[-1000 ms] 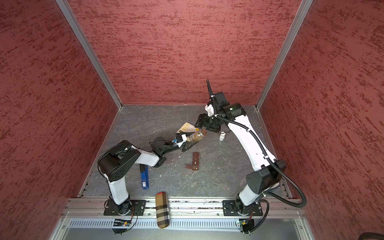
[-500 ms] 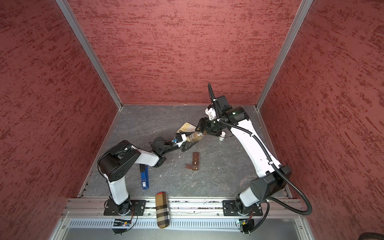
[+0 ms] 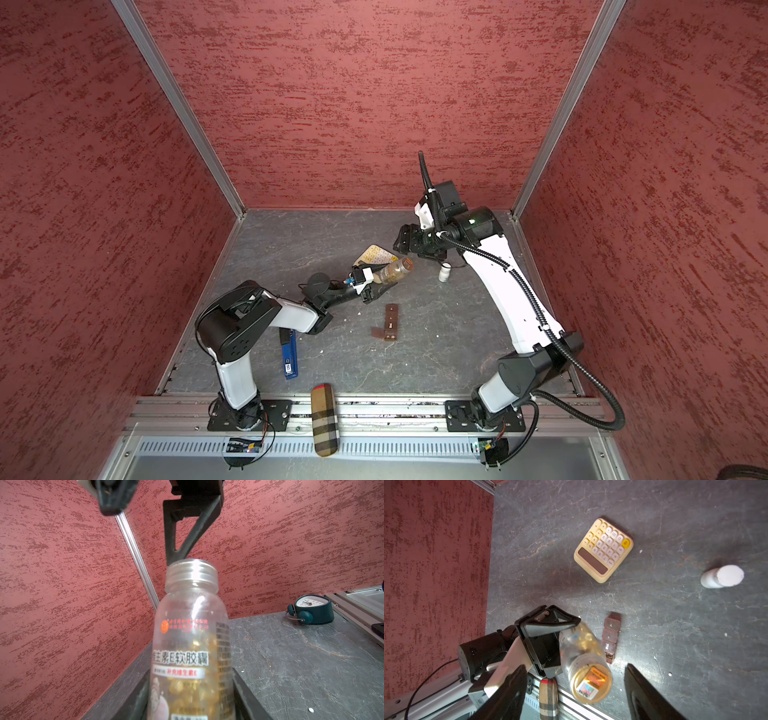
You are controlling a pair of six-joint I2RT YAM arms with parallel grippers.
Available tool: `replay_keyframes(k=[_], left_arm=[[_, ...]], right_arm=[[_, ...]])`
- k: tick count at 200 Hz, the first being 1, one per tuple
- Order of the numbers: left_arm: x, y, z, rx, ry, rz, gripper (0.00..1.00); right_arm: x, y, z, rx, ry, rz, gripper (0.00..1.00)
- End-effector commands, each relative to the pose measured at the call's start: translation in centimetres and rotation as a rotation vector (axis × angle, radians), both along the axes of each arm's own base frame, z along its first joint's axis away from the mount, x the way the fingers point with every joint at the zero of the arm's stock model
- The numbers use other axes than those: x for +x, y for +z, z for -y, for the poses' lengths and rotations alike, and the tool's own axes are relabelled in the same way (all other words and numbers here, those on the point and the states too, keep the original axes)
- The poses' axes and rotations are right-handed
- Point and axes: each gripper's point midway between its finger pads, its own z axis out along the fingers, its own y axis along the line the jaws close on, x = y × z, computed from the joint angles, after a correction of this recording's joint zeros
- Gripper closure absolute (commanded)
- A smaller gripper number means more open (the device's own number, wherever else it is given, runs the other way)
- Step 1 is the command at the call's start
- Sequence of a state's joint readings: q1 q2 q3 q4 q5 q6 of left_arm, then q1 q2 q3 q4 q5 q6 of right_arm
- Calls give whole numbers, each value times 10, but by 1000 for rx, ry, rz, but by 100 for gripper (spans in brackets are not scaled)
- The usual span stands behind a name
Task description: Sort the pills into containers
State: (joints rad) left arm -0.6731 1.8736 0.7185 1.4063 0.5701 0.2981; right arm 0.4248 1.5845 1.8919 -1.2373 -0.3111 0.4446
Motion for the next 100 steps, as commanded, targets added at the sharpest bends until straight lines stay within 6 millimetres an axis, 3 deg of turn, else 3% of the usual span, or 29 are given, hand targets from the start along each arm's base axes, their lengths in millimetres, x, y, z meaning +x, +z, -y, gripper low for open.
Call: replay_keyframes(k=[1, 100], left_arm=[[-3, 15, -2, -29, -5, 14, 100], [0, 12, -3, -24, 4, 12, 100]], right_arm=[[12, 3, -13, 22, 40, 26, 26], [-13, -14, -28, 68, 128, -50, 29]])
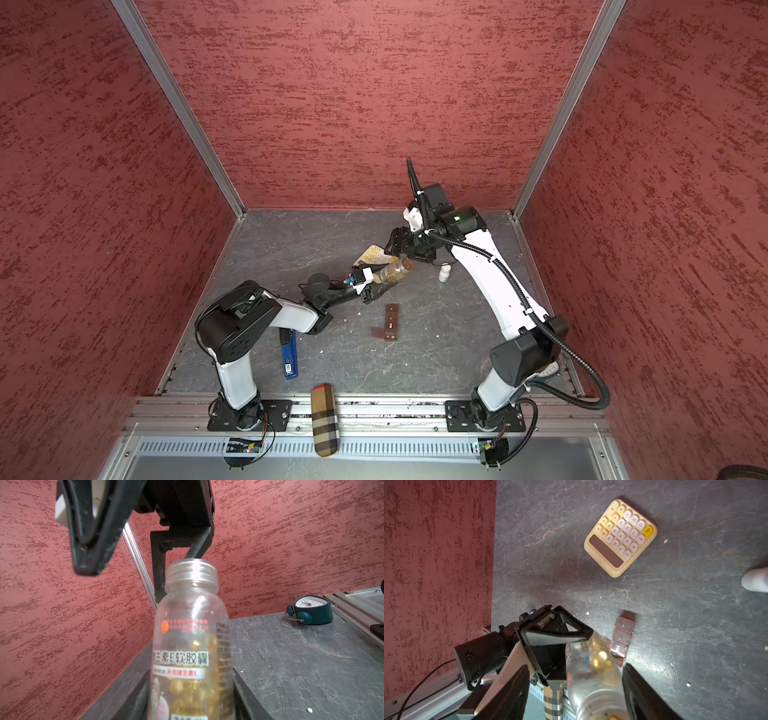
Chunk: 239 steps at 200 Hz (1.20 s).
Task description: Sort the pills into containers
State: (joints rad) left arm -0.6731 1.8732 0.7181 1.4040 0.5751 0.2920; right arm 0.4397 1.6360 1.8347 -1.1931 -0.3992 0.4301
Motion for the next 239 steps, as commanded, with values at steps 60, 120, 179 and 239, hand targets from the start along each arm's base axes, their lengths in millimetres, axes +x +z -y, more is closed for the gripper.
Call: replay_keyframes(k=[60, 120, 179, 239], left_arm=[[1, 11, -3, -22, 13, 15, 100], [2, 11, -4, -21, 15, 17, 100], [2, 10, -5, -19, 19, 16, 100], [3, 9, -5, -17, 18, 13, 100]], right_arm=[[-32, 11, -5, 21, 60, 13, 30], [-43, 5, -3, 12, 56, -4, 30], [-52, 5, 1, 0, 54, -11, 31], [-60, 4, 0, -1, 75, -16, 31]])
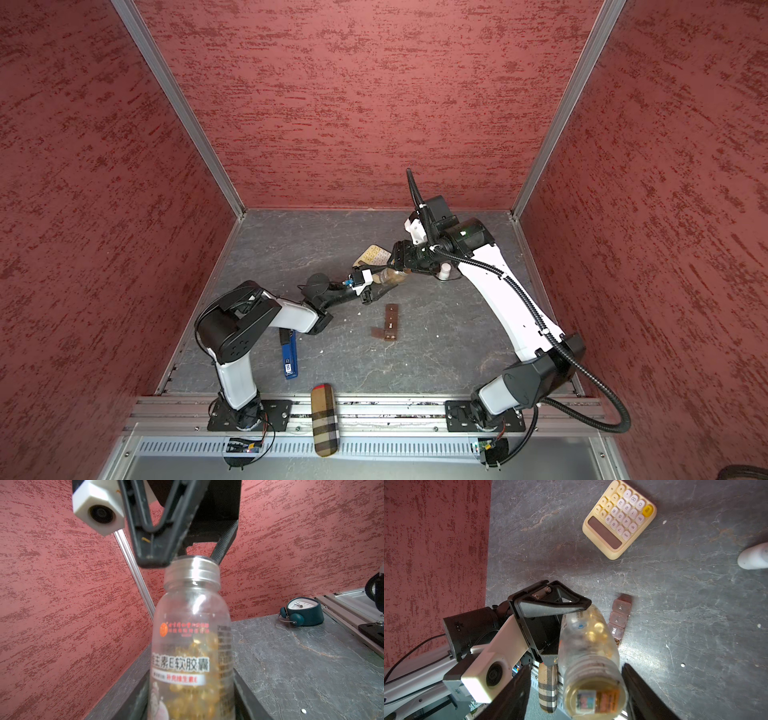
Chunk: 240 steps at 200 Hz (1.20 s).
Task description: Sort the pills into containers
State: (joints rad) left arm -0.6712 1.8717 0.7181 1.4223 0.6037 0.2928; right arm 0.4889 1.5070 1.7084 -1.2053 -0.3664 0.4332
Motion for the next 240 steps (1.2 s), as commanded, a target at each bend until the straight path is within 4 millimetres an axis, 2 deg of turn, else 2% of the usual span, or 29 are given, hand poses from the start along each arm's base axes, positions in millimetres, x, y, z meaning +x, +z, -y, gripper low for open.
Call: replay_keyframes(k=[1, 33, 56, 79, 130, 162, 196, 240], left_arm=[[8, 5, -5, -12, 43, -8, 100], [7, 6, -5, -12, 42, -8, 100], [4, 5, -6, -11, 38, -9, 100], [2, 4, -10, -7, 45, -12, 100], [-3, 4, -14, -4, 45, -15, 100], [-3, 6, -14, -6, 44, -11, 100], [-3, 6, -14, -7, 44, -13, 100], [-3, 5, -14, -5, 45, -14, 100]], right_arm=[[-21, 6, -6, 27, 47, -20, 31], [-16, 4, 6, -43, 9, 5, 29], [-8, 11, 16, -94, -19, 58, 28], [-6, 16, 15, -104, 2, 77, 28], [0, 7, 10, -115, 20, 61, 31], [4, 1, 12, -130, 16, 46, 36], [7, -3, 10, -118, 16, 33, 47], [10, -4, 10, -96, 12, 29, 56]])
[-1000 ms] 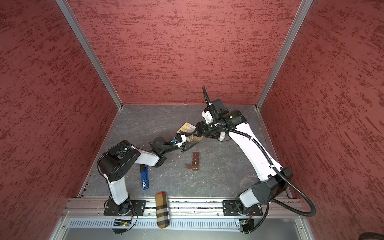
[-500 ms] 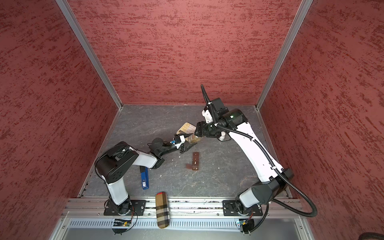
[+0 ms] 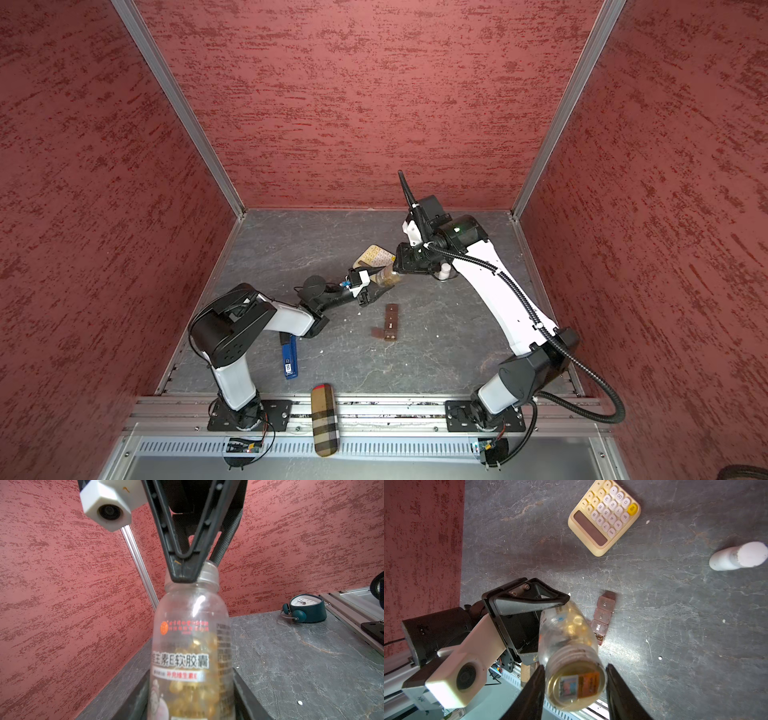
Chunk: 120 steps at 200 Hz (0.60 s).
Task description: Sort the pills into containers
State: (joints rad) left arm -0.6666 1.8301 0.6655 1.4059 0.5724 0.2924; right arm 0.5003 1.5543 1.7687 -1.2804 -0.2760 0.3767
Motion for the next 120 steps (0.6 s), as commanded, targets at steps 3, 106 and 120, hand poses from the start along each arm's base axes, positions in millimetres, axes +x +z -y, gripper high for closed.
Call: replay_keyframes(k=[3, 106, 120], left_arm=[[0, 9, -4, -16, 12, 14, 100], [5, 6, 1, -4, 81, 51, 100], [5, 6, 1, -6, 82, 51, 100]], right_arm=[[4, 5, 0, 22, 4, 17, 57], [3, 10, -3, 159, -193, -75, 68], [4, 9, -1, 150, -212, -70, 69]])
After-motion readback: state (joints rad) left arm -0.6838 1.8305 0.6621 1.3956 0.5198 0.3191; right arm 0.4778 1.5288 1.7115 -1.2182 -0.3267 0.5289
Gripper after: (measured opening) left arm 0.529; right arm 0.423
